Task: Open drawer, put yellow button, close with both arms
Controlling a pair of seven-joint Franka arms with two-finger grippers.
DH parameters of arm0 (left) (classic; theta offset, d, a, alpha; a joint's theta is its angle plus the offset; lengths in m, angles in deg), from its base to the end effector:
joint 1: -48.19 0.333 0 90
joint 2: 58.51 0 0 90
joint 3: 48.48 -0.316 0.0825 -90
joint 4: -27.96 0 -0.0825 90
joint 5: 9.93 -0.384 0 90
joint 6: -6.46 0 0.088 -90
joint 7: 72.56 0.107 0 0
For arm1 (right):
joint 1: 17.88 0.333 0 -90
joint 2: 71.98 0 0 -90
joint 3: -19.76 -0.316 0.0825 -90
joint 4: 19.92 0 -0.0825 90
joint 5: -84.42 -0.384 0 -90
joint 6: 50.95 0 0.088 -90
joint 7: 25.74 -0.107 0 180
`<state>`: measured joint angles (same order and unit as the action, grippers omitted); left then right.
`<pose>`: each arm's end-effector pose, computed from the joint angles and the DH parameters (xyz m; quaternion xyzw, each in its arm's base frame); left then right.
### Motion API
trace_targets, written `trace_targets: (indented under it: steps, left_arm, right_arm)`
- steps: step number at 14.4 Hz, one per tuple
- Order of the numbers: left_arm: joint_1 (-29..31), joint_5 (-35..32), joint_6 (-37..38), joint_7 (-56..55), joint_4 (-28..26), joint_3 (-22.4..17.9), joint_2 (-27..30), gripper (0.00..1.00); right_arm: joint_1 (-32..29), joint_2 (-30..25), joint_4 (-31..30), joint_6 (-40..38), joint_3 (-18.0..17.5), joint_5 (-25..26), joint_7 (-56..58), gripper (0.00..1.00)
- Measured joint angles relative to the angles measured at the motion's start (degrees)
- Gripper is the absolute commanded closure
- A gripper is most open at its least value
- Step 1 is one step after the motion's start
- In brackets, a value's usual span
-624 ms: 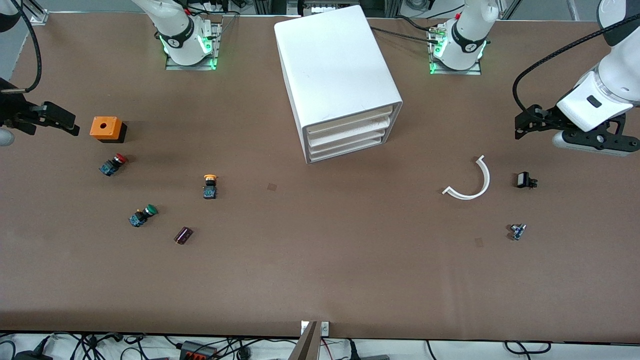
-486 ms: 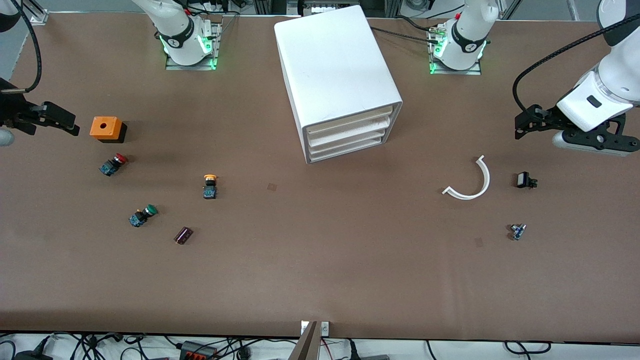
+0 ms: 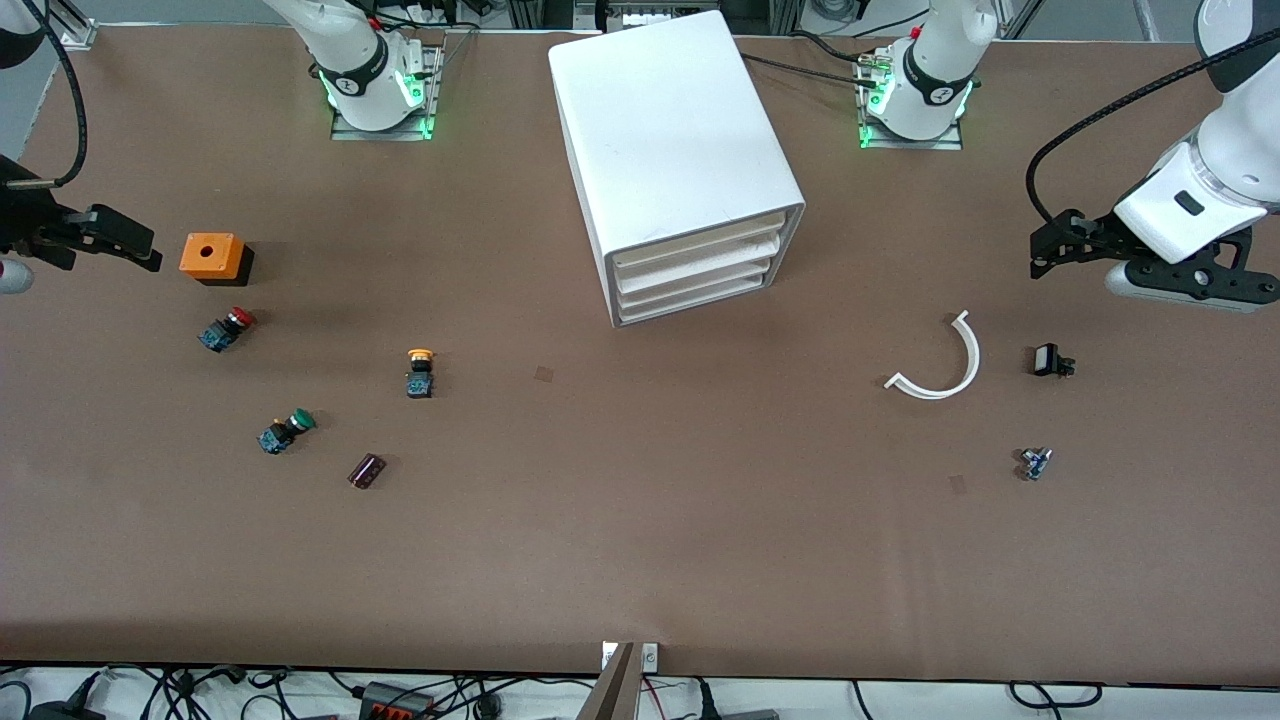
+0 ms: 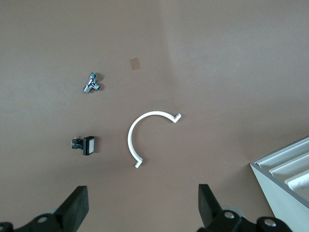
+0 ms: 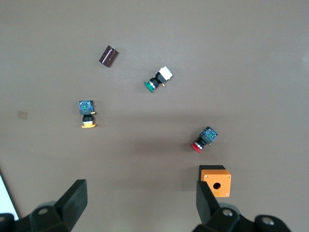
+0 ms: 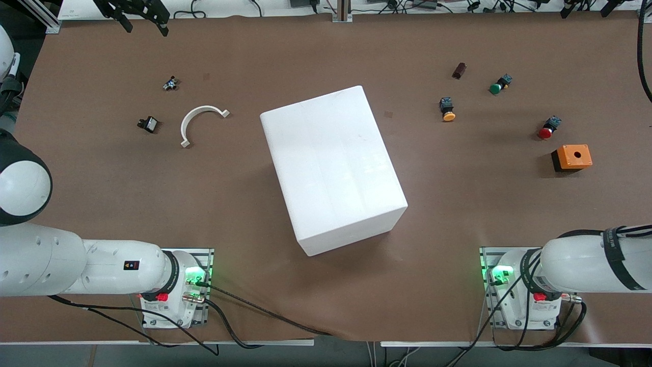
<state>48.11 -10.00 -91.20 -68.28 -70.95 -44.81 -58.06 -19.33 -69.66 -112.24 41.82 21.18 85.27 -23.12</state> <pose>0.5573 -0.0365 0.5665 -0.9975 0.0701 0.0070 0.0008 0.5683 -0.0297 0.5868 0.9998 -0.0017 -0.0167 0.0071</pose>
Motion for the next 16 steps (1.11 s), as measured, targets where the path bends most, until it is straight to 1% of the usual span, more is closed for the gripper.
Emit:
trace_targets:
  steps: [5,8,12,16]
  left_arm:
    - [0.00,0.00,0.00,0.00,0.00,0.00,0.00,0.00]
    - [0.00,0.00,0.00,0.00,0.00,0.00,0.00,0.00]
    - [0.00,0.00,0.00,0.00,0.00,0.00,0.00,0.00]
    - [0.01,0.00,0.09,0.00,0.01,0.00,0.00,0.00]
  right_arm:
    - [0.01,0.11,-0.13,-0.07,-0.04,0.00,0.25,0.00]
    - [0.01,1.07,-0.33,-0.05,-0.14,0.00,0.27,0.00]
    - [0.76,3.28,-0.55,0.01,-1.01,-0.07,0.36,0.00]
    - [3.47,7.36,-0.87,0.81,-1.32,-0.07,0.36,0.00]
